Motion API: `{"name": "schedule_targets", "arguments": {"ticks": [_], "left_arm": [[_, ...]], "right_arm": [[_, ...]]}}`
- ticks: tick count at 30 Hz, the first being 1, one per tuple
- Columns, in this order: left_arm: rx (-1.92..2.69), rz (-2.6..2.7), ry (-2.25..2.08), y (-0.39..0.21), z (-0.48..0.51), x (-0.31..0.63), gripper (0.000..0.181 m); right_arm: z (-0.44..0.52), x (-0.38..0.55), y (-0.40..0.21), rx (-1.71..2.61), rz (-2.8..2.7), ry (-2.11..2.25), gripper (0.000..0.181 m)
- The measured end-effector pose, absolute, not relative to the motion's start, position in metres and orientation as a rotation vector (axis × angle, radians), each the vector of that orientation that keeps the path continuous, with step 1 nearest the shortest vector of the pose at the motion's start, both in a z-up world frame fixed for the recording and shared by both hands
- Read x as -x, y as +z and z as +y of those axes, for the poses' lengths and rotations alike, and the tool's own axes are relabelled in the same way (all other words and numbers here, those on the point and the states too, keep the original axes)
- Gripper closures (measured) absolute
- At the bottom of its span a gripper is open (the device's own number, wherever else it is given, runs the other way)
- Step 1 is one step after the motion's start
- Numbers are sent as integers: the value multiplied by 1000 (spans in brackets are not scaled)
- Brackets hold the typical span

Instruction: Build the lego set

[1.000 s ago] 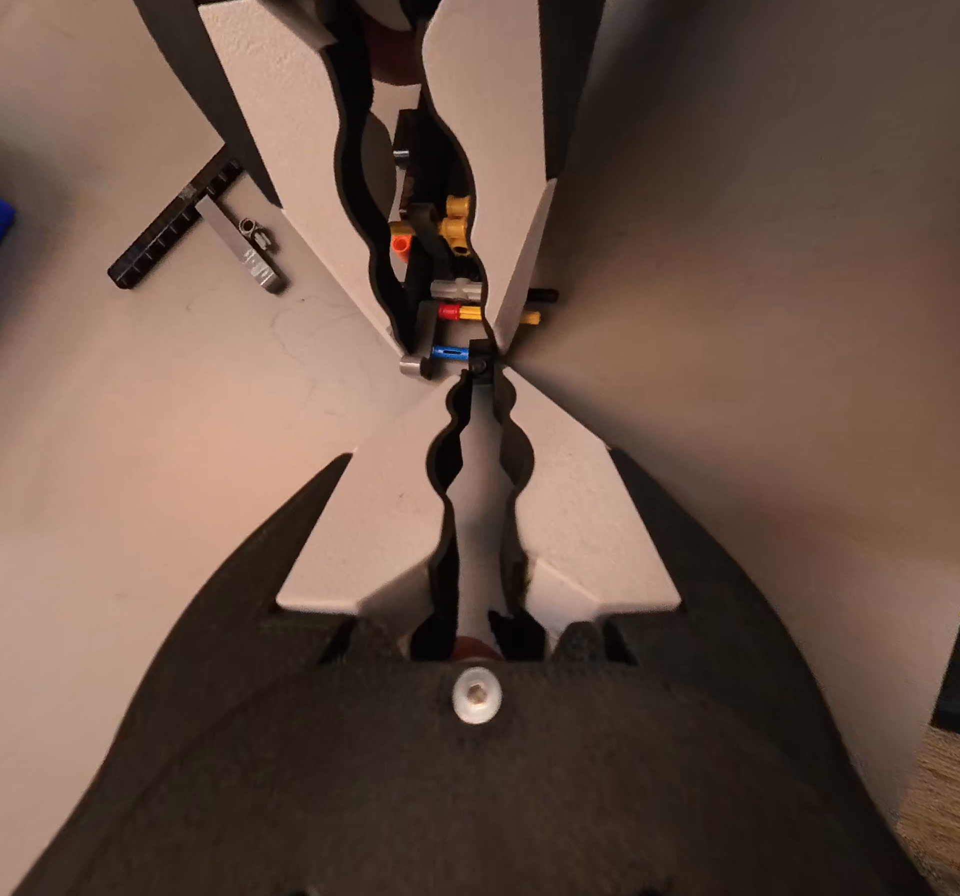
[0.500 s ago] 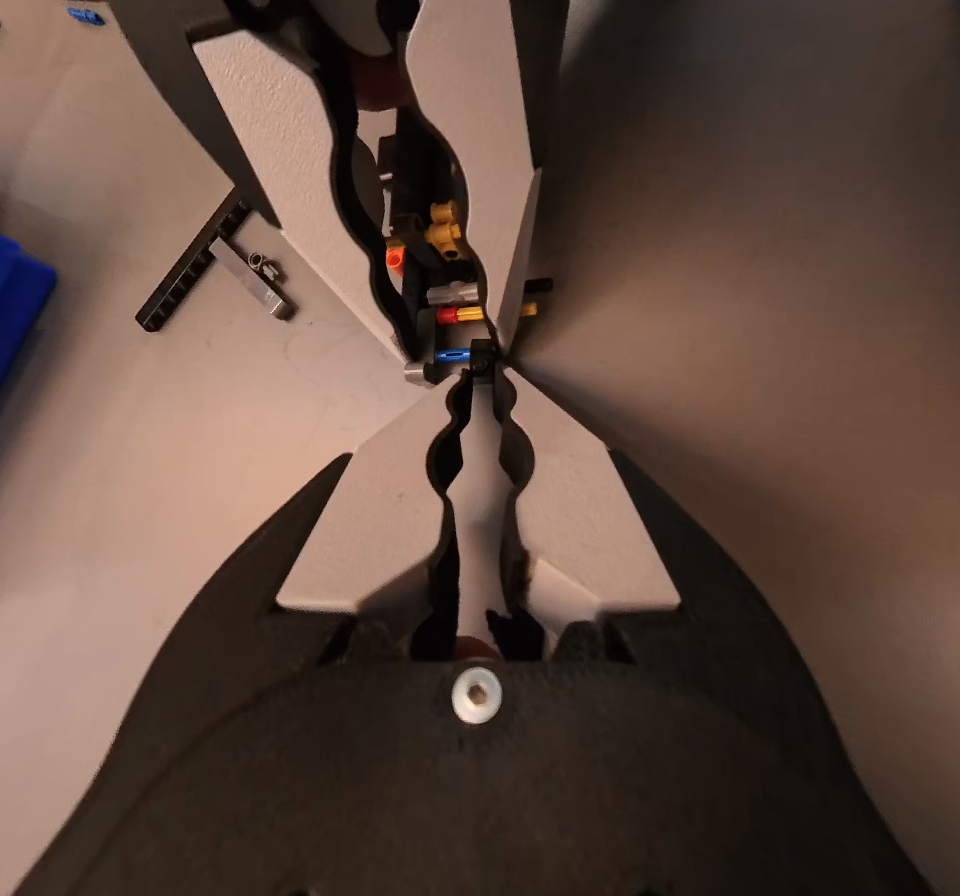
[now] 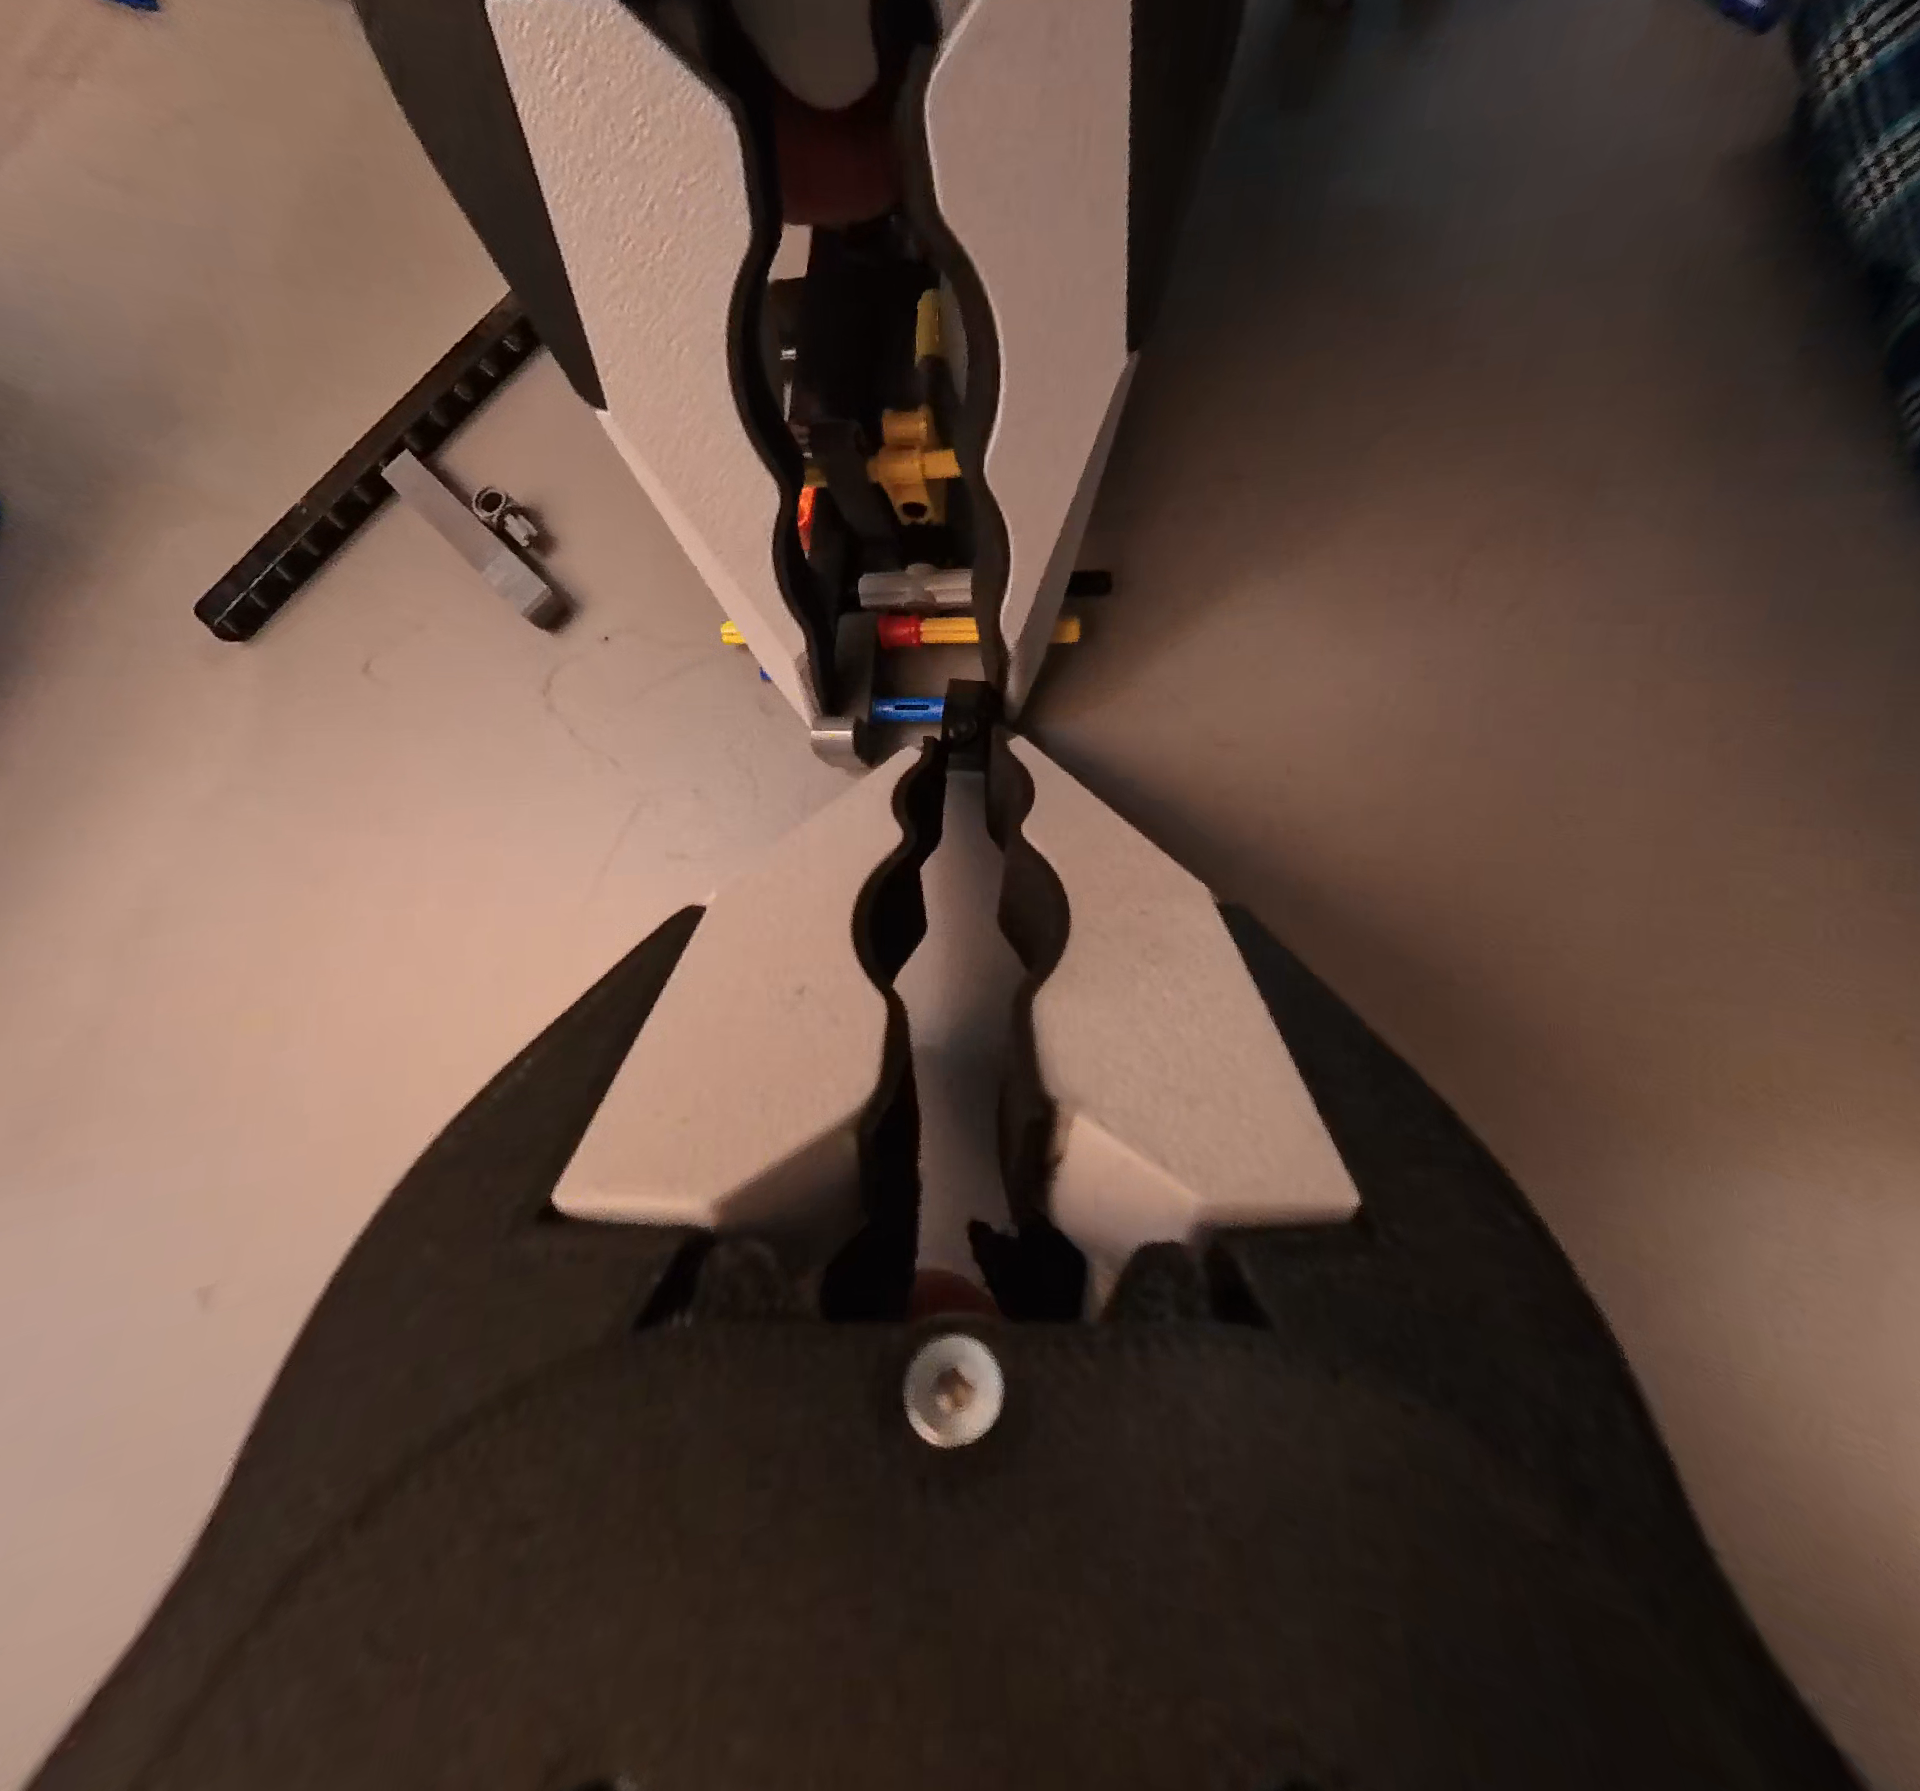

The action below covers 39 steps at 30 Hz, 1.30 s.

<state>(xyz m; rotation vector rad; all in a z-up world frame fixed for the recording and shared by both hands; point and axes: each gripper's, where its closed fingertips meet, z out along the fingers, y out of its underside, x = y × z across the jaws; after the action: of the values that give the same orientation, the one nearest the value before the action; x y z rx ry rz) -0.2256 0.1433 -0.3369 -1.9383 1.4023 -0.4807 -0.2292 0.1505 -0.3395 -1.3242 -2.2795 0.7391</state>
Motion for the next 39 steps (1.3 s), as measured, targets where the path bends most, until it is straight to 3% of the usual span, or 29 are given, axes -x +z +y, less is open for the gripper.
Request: {"name": "schedule_targets", "arguments": {"ticks": [20,30,39], "left_arm": [[2074,1245,-642,-337,145,225,175],[2009,1431,-811,-337,145,225,176],[1942,1390,-508,-339,148,225,175]], "right_arm": [[153,231,-339,1395,-2281,811,154],[153,232,-338,1435,-2293,878,153],[156,232,-339,1394,-2272,805,154]]}}
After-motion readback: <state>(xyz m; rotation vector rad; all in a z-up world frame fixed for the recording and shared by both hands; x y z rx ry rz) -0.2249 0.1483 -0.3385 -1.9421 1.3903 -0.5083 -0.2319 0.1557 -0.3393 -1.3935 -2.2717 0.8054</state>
